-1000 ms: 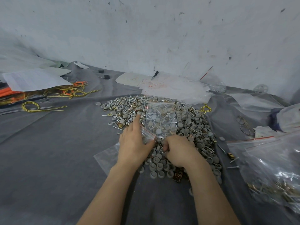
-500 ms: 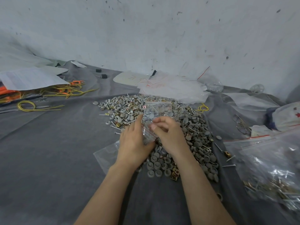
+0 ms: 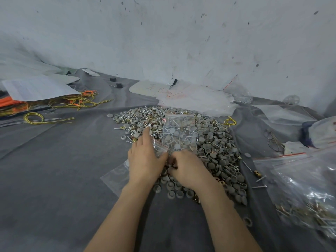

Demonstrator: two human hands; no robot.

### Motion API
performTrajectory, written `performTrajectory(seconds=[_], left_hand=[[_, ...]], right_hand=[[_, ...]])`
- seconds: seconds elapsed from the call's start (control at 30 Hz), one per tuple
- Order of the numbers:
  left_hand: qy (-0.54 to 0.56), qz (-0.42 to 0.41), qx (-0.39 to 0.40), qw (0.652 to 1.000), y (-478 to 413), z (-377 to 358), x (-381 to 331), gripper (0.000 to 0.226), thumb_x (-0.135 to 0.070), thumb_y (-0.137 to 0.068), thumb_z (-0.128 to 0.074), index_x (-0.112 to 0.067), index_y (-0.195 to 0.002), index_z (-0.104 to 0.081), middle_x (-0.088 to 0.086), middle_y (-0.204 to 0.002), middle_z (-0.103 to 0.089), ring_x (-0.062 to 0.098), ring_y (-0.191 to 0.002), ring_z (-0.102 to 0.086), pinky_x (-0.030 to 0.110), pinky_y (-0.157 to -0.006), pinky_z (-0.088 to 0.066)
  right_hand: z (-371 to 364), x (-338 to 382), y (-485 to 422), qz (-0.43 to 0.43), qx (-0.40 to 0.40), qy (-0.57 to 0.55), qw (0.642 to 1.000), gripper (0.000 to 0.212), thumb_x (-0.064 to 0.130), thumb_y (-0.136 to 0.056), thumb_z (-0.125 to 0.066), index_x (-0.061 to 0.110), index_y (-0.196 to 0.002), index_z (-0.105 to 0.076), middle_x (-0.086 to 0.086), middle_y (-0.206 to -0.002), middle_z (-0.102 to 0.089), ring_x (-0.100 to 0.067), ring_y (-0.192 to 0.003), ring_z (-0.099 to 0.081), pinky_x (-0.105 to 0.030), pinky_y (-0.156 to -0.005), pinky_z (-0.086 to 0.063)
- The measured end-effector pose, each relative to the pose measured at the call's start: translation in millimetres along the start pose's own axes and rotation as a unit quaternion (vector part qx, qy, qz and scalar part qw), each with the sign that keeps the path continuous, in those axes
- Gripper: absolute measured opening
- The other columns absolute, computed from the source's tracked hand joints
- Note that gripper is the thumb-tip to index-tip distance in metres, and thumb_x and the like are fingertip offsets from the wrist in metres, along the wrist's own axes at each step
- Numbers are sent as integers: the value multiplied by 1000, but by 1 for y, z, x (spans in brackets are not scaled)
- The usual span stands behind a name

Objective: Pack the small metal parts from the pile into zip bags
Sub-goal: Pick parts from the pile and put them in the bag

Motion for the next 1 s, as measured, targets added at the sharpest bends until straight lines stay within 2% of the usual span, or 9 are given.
performTrajectory(seconds=[0.2,0.27,0.4,0.5,0.6,0.77,0.87,0.93,1.0], left_hand=[[5,0,4,1000,2,0,-1,86,-32,-81,-71,-16,-149,-20,8,-138,-47,28,-128,-40,42,-105,-30],[2,-8,10,1000,3,-1,-2,86,-32,-81,-70,-17,-149,-20,6,-139,-46,27,-128,-39,41,-106,-30],[3,-38,26,999,5,-4,-6,87,-34,-80,-71,-18,-149,-20,2,-135,-49,24,-124,-43,39,-105,-30],[5,-68,48,996,6,-7,-10,89,-31,-78,-72,-16,-150,-20,3,-132,-51,24,-121,-45,39,-106,-32],[1,-78,55,995,6,-8,-11,90,-29,-78,-71,-14,-150,-20,4,-134,-51,25,-123,-45,43,-106,-32],[4,-31,9,999,3,-1,-5,86,-34,-80,-71,-17,-149,-21,3,-136,-50,24,-125,-44,41,-105,-33],[3,-7,-12,1000,2,2,-1,86,-35,-81,-70,-17,-149,-21,3,-140,-47,25,-128,-41,42,-106,-31],[-3,-2,-16,1000,1,2,0,86,-35,-81,-70,-17,-149,-21,3,-141,-47,26,-128,-41,42,-105,-31],[-3,-2,-16,1000,1,1,-1,86,-34,-81,-70,-16,-149,-21,4,-140,-47,26,-127,-41,42,-105,-31]], right_hand=[[5,-10,-1,-29,-70,-137,988,7,20,-88,-62,15,-91,-66,5,-86,-60,-11,-79,-56,-21,-68,-46],[13,-19,-2,-53,-121,-206,969,6,22,-90,-63,18,-90,-67,13,-78,-56,4,-71,-51,-6,-60,-39],[22,-29,-3,-77,-227,-350,906,9,20,-89,-65,17,-98,-65,18,-81,-57,10,-75,-53,4,-61,-36],[22,-22,-2,-60,-232,-406,882,11,22,-86,-68,26,-88,-58,14,-84,-63,7,-77,-59,3,-63,-37],[22,-11,-3,-8,-172,-417,893,18,21,-88,-65,35,-78,-61,18,-82,-67,10,-78,-61,1,-66,-40],[28,-23,1,-24,-165,-331,929,10,22,-89,-63,30,-84,-65,15,-84,-65,4,-78,-60,-1,-62,-41],[18,-20,2,-13,-53,-186,981,3,24,-84,-70,24,-81,-68,16,-71,-58,2,-66,-54,-8,-55,-35],[8,-12,2,0,11,-109,994,13,25,-82,-70,19,-94,-71,11,-79,-60,-8,-76,-57,-18,-65,-41],[3,-7,1,-6,27,-64,998,20,24,-84,-67,16,-103,-69,0,-97,-64,-17,-94,-58,-28,-82,-47]])
Point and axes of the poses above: each hand's wrist, its own y-axis away from the middle knuckle, its own z-axis out of the back of the hand, x = y × z, the point moved 4 cm from there along -y, towards the middle knuckle
